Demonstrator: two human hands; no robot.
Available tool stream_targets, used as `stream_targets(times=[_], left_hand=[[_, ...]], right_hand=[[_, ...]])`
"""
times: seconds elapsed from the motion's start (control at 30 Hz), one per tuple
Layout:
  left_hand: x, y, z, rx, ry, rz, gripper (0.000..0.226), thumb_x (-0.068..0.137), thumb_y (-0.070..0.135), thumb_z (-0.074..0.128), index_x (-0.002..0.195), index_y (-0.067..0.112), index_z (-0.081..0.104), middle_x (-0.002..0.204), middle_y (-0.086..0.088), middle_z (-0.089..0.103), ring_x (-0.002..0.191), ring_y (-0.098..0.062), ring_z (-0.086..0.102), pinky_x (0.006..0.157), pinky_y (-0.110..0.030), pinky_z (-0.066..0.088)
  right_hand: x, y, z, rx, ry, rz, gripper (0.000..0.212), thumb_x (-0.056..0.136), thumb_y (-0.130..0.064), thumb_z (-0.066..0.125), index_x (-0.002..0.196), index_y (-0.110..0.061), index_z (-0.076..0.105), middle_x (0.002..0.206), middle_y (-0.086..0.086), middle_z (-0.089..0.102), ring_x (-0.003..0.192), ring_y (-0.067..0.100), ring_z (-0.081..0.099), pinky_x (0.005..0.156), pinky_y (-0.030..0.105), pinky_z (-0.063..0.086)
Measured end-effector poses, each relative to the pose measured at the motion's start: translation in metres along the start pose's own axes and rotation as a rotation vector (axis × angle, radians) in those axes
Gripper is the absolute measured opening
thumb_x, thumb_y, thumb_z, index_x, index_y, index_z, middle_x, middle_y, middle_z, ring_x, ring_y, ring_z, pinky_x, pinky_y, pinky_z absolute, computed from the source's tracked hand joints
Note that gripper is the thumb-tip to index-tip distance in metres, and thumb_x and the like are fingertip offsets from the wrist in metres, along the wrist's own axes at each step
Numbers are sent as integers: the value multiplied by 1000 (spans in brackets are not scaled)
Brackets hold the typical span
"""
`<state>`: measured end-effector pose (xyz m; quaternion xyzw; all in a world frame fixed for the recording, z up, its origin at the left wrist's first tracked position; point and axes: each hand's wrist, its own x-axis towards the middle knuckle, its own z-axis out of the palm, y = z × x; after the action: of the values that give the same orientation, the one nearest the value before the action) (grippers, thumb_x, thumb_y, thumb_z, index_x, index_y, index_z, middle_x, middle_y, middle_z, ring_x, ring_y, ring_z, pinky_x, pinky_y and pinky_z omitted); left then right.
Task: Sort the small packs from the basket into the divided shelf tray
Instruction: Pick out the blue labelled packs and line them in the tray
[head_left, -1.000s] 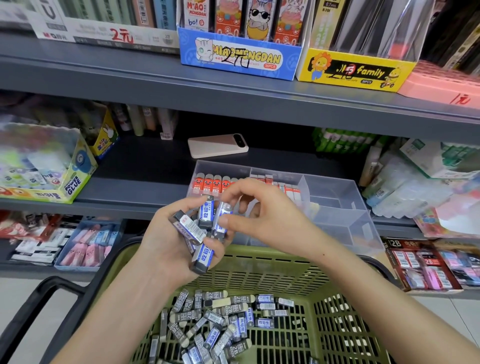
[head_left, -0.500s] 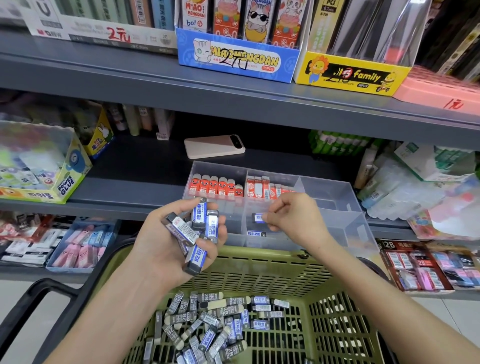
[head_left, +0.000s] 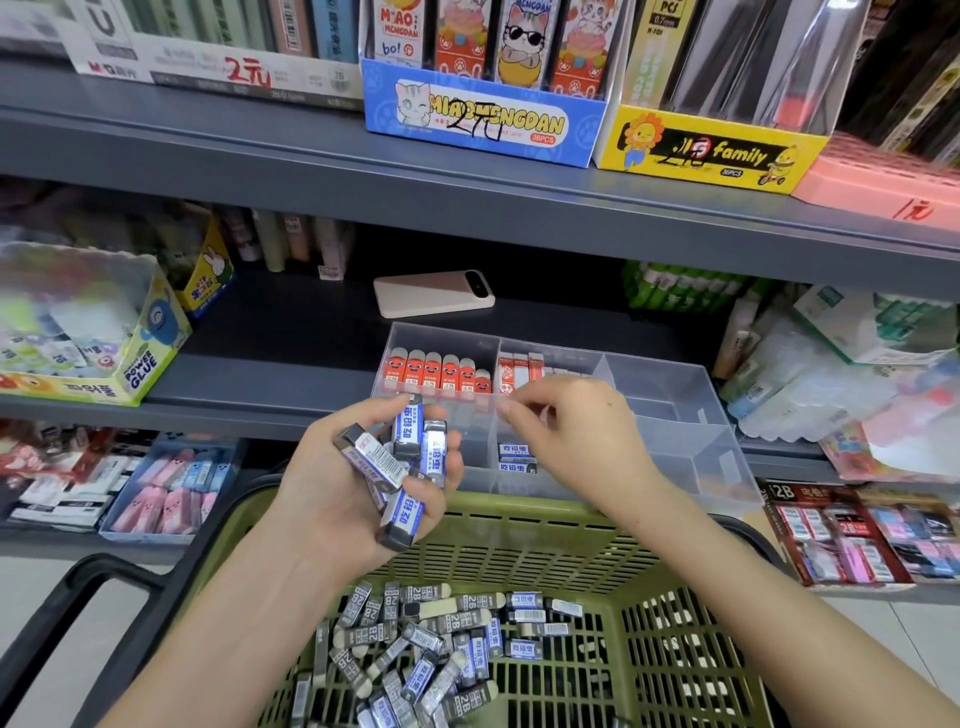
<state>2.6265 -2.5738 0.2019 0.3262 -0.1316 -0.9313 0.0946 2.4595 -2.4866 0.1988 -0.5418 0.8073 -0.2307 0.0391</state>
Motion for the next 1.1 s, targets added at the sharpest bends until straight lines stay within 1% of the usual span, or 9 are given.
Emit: stream_targets(times=[0.07, 0.2, 0.33, 0.43, 0.57, 0.73, 0.83, 1.0, 1.1], left_hand=[[-1, -1, 1, 18, -16, -9, 27, 76, 26, 62, 89, 3, 68, 81, -14, 61, 62, -23, 59, 34, -20, 41], [-3, -2, 5, 92, -72, -30, 31, 64, 22, 70, 89, 4, 70, 76, -10, 61, 60, -22, 57, 34, -19, 39], [-3, -3, 6, 110, -81, -34, 35, 59, 19, 73, 92, 7, 67, 74, -9, 62, 60, -24, 56, 35, -19, 38], [-3, -3, 6, 105, -76, -42, 35, 57, 20, 74, 87, 6, 67, 76, -12, 61, 59, -24, 56, 34, -19, 38], [-2, 0, 1, 91, -46, -23, 38, 52, 23, 75, 82, -1, 72, 80, -19, 64, 58, -27, 59, 36, -17, 39], [-1, 4, -4, 90, -52, 9, 39, 53, 23, 75, 83, 0, 73, 80, -19, 64, 59, -27, 59, 36, -18, 39], [0, 3, -4, 81, -44, 13, 38, 53, 23, 75, 84, 0, 73, 80, -19, 64, 59, -27, 59, 33, -20, 39], [2, 0, -5, 67, -48, 9, 37, 54, 22, 73, 85, 0, 72, 80, -18, 64, 58, -27, 59, 34, -20, 39], [2, 0, -5, 61, -55, 7, 38, 52, 20, 75, 84, 0, 73, 80, -19, 64, 58, -27, 59, 35, -20, 40]], right_hand=[[-4, -17, -7, 348, -13, -37, 21, 88, -43, 57, 91, -28, 71, 71, -14, 62, 69, 5, 53, 61, 20, 42], [0, -33, -8, 316, -159, -78, 29, 86, -43, 61, 111, -29, 66, 82, -12, 55, 73, 1, 48, 72, 24, 43], [5, -42, -14, 557, -302, -30, 17, 83, -19, 69, 100, -19, 69, 86, -10, 56, 73, 6, 51, 73, 32, 47], [6, -39, -19, 797, -367, 36, 17, 77, -2, 72, 84, -15, 63, 68, -23, 57, 59, 2, 50, 61, 20, 45], [14, -13, -34, 1035, -173, 198, 21, 76, 7, 67, 86, -10, 61, 62, 2, 61, 47, 13, 47, 47, 20, 41], [8, 32, -17, 553, -4, 420, 16, 73, -6, 78, 78, -7, 63, 56, 4, 62, 46, 19, 53, 49, 28, 48], [4, 41, 4, 187, 24, 356, 19, 69, -15, 81, 78, -9, 66, 59, -6, 59, 57, 18, 60, 62, 31, 50], [6, 37, 10, 35, 40, 230, 15, 71, -14, 78, 75, -11, 64, 66, -3, 58, 71, 21, 60, 68, 31, 48], [8, 37, 6, 43, -66, 236, 16, 73, -14, 78, 71, -11, 62, 71, 2, 65, 72, 22, 63, 69, 32, 51]])
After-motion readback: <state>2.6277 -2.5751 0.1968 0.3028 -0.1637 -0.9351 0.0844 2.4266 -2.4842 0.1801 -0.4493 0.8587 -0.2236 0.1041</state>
